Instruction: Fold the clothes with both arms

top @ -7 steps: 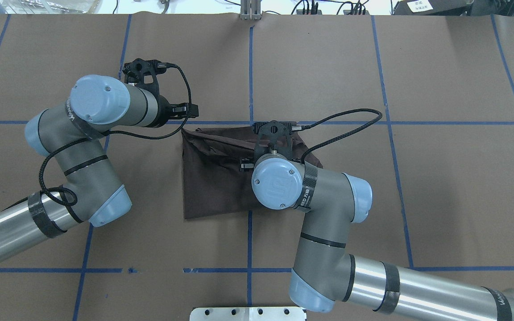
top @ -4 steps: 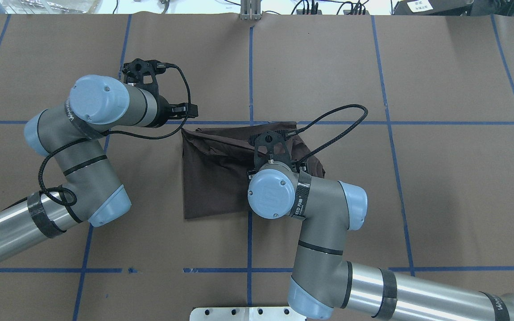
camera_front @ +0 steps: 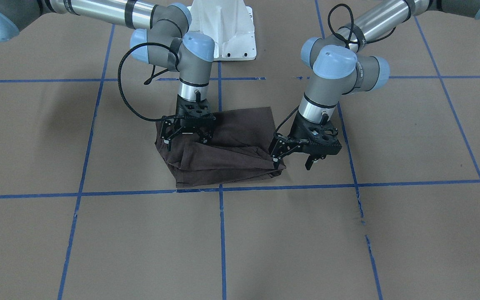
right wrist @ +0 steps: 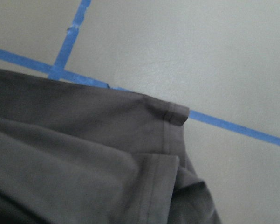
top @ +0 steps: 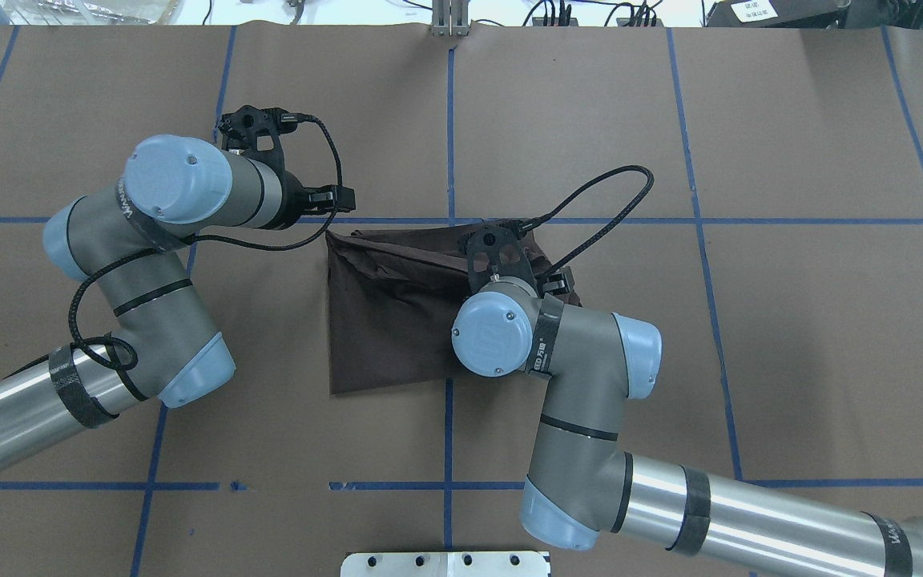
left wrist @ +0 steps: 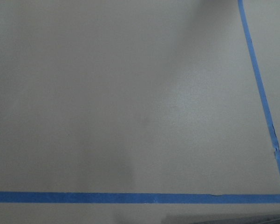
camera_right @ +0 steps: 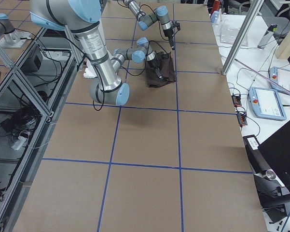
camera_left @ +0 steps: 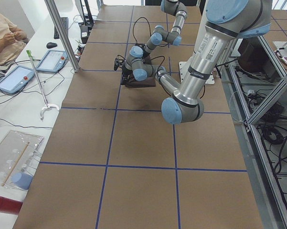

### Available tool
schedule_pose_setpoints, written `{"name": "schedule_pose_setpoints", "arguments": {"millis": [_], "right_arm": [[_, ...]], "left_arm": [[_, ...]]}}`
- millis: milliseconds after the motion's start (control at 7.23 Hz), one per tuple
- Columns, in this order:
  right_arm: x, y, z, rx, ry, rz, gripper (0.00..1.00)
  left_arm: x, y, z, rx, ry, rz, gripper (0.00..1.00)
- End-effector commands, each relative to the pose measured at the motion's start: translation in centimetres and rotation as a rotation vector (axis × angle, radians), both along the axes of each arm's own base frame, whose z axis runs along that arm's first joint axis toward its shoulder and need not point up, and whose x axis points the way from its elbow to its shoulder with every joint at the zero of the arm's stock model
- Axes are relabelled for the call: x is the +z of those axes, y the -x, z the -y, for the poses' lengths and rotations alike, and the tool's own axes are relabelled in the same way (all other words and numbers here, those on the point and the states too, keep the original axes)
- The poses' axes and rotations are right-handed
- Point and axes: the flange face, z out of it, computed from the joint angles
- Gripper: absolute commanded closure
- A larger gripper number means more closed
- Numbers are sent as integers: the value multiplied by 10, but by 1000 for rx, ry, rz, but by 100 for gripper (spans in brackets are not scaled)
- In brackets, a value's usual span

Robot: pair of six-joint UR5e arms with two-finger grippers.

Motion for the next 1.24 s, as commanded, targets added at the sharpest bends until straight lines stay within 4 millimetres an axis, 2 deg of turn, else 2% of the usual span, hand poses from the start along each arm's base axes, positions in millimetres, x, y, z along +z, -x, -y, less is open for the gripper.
{"name": "schedule_pose_setpoints", "arguments": {"millis": [0,138,277,553,692,968,1107], "right_arm": [[1,-7,54,54,0,-44,0],[-8,-10,90,92,8,-62,0],[-16,-27,119,113,5,-69,0],[-6,-67,167,155,39,-77,0],[-17,-84,182,138,91,-15,0],[-45,-78,175,74,127,179,0],[-52,-70,168,124,161,258,0]], "left_arm": [[1,1,0,-1,2,0,0],[0,1,-1,-2,1,-3,0],[0,1,-1,-2,2,-3,0],[-2,2,-2,-5,4,-10,0],[-5,-1,-5,0,2,-14,0],[-16,1,-14,37,4,-40,0],[-14,1,-15,37,6,-38,0]]}}
